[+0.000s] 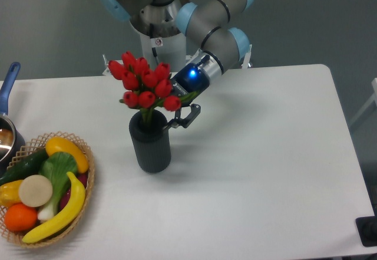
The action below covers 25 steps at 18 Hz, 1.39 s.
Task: Insert the flowers into the vase
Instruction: 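Open the gripper to release the tulip stems in the vase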
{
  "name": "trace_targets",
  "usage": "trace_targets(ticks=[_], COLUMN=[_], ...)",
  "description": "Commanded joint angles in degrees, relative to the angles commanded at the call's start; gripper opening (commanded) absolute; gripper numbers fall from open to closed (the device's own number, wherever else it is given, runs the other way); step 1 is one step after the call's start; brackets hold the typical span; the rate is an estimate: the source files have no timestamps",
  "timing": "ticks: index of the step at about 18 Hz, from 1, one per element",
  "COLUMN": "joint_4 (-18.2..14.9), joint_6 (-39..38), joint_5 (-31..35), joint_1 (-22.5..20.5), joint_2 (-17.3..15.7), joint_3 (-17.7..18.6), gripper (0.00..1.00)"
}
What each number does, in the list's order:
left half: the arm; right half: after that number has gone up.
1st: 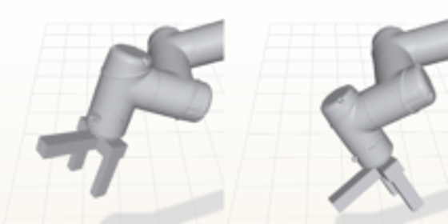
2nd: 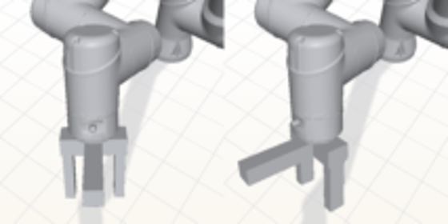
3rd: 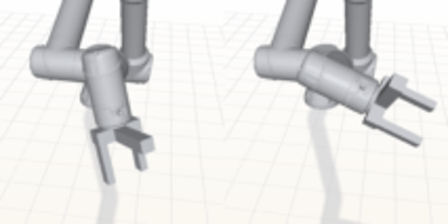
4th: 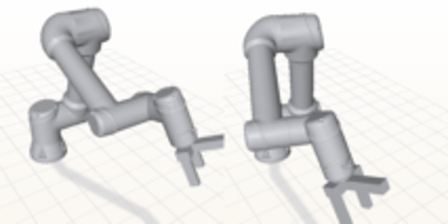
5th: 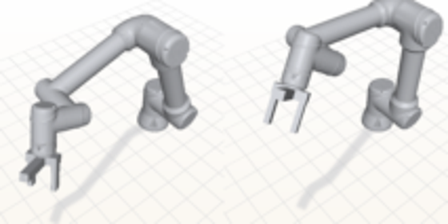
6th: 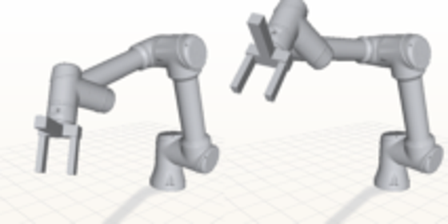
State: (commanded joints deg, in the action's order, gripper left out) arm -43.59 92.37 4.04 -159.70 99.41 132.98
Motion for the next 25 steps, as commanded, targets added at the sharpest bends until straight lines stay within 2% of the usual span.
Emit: trace_targets(ticks=[15,19,25], joint_4=[0.0,0.0,0.0], joint_6=[0.1,0.1,0.3], joint_5=[0.2,0.5,0.7], joint_1=[-0.4,-2.9,-9.5], joint_2=[-0.2,-1.5,-4.5], joint_3=[0.2,1.2,3.6], gripper=[1.0,1.0,1.0])
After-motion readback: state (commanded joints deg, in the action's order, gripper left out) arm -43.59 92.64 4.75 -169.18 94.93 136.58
